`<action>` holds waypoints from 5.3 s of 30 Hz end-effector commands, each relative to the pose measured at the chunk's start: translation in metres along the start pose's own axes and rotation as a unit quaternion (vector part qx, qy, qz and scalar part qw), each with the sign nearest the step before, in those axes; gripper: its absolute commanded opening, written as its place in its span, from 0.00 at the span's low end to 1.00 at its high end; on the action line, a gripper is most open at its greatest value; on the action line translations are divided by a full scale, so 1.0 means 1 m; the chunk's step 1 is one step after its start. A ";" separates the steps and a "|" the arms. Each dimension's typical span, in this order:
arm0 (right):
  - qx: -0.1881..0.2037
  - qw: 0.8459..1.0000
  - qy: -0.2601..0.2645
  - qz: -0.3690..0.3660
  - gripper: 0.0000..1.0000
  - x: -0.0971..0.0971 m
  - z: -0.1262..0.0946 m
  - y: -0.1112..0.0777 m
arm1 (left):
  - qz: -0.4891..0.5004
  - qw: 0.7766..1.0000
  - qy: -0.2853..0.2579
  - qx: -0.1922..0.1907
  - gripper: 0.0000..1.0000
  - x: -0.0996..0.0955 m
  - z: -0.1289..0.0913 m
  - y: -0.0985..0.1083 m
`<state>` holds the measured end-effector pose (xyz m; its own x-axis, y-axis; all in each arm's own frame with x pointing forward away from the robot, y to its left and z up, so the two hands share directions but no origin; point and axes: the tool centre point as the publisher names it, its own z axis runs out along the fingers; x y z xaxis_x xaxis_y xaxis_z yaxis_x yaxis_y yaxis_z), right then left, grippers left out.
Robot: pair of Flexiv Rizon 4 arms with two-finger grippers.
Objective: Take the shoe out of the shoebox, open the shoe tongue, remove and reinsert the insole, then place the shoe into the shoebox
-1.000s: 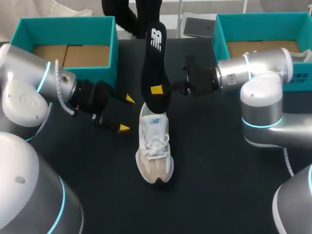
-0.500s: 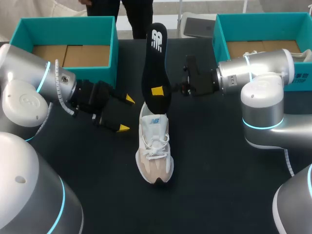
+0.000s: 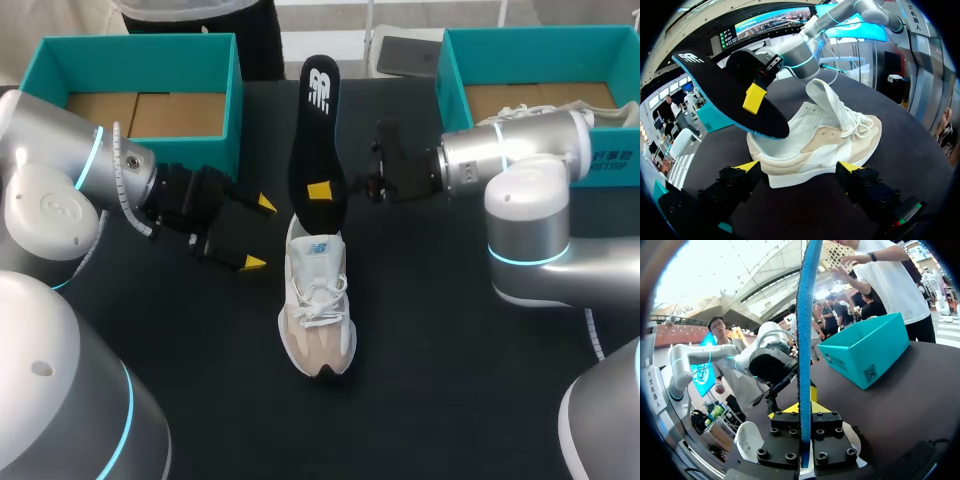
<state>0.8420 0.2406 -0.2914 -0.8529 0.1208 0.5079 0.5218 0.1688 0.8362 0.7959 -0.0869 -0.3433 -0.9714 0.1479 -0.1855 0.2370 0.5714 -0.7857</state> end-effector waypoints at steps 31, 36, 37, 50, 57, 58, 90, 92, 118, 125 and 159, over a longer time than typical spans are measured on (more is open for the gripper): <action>-0.020 0.998 0.009 0.062 0.00 0.002 0.021 -0.055 | 0.000 1.000 0.000 -0.002 1.00 0.001 0.001 0.000; -0.018 0.996 0.009 0.081 0.00 0.006 0.025 -0.067 | 0.000 1.000 0.000 -0.002 1.00 0.001 0.001 0.000; -0.018 0.996 0.009 0.084 0.00 0.007 0.025 -0.068 | 0.000 1.000 0.000 -0.002 1.00 0.001 0.001 0.000; -0.006 0.992 0.004 0.125 0.00 0.016 0.025 -0.089 | 0.000 1.000 0.000 -0.002 1.00 0.001 0.001 0.000; -0.004 0.993 -0.015 0.115 0.00 0.017 0.020 -0.080 | 0.000 1.000 0.000 -0.002 1.00 0.001 0.001 0.000; -0.003 0.993 -0.017 0.113 0.00 0.018 0.019 -0.079 | 0.000 1.000 0.000 -0.002 1.00 0.001 0.001 0.000; -0.005 0.997 -0.060 0.049 0.34 0.018 0.015 -0.056 | 0.000 1.000 0.000 -0.002 1.00 0.001 0.001 0.000; -0.003 0.997 -0.062 0.046 0.34 0.017 0.013 -0.054 | 0.000 1.000 0.000 -0.002 1.00 0.001 0.001 0.000; 0.047 0.997 -0.036 0.056 0.00 0.002 0.003 -0.035 | 0.000 1.000 0.000 -0.002 1.00 0.001 0.001 0.000; 0.056 0.993 -0.030 0.094 0.00 0.015 0.005 -0.057 | 0.000 1.000 0.000 -0.002 1.00 0.001 0.001 0.000; 0.079 0.992 -0.017 0.093 0.00 0.000 0.009 -0.052 | 0.000 1.000 0.000 -0.002 1.00 0.001 0.001 0.000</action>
<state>0.8078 0.2376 -0.3312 -0.7466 0.2074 0.6322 0.6647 0.2737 0.6952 0.7959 -0.0869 -0.3433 -0.9714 0.1478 -0.1856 0.2370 0.5714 -0.7857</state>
